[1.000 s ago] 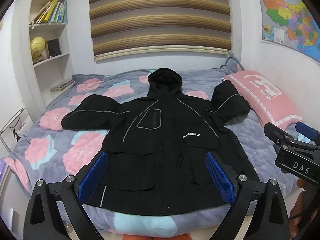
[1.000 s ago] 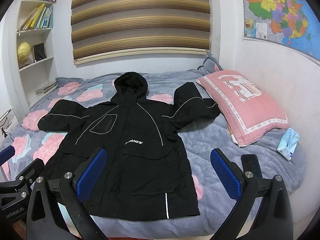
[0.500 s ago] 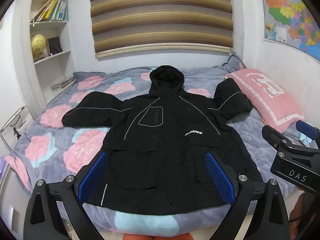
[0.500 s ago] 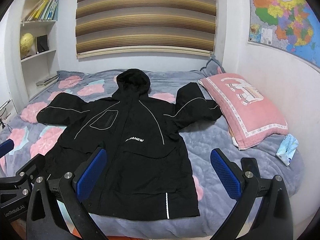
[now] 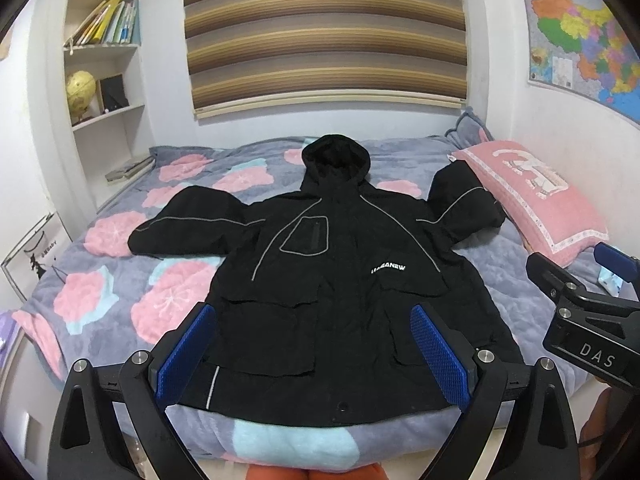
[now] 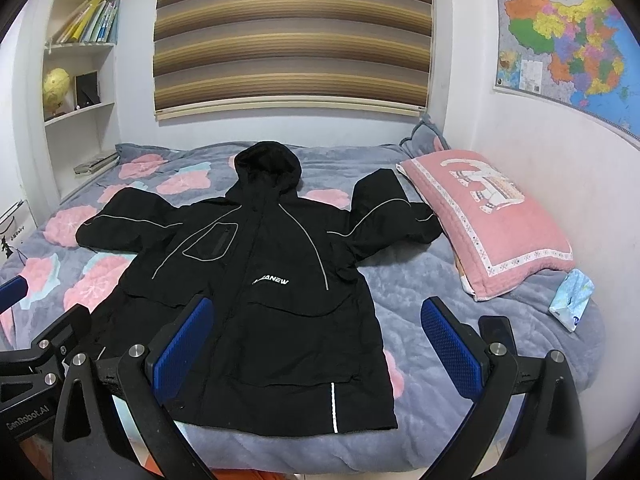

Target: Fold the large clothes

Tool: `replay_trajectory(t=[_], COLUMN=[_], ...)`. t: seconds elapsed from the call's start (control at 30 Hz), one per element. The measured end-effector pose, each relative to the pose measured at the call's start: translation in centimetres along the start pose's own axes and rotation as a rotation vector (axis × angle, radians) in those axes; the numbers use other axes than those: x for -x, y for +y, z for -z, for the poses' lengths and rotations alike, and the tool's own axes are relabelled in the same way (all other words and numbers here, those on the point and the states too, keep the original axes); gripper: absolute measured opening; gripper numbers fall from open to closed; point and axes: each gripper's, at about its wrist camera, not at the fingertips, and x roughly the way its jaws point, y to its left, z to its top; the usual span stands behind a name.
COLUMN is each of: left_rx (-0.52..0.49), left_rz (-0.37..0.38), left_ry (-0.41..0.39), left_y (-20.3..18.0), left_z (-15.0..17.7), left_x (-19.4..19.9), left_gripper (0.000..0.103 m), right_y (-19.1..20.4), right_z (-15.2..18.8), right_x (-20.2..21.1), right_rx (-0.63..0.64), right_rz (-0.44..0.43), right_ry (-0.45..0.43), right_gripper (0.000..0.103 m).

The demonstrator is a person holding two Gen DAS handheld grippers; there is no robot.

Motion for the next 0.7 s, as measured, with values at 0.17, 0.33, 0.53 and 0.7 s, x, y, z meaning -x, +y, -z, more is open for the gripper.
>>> replay_trajectory(t=[0.17,0.33,0.53,0.7], left_rx=[-0.007,-0.015,0.022,0.149], left_rz=[-0.012,-0.023,-0.025,-0.045], left_ry=[-0.017,-0.031,-0.025,0.019], left_y=[-0.1,-0.1,1.6,6.6], left_z=[0.1,0.4,0.2,0.6], left_x=[0.9,1.7,0.4,-4.3], left_gripper=[0.098,0.098,0.098,0.098], right_y=[0.1,0.6,2.3,4.8], right_z=[0.1,0.1,-0.1,-0.1], right_x=[0.8,1.5,0.5,-4.7], right_rx=[0.007,0.019,0.049,0.076], right_rz=[-0.004,-0.009,-0.01,-0.023], right_ry=[-0.009,-0.02,-0.021,0.033], right_gripper=[0.103,0.103,0.103,0.103])
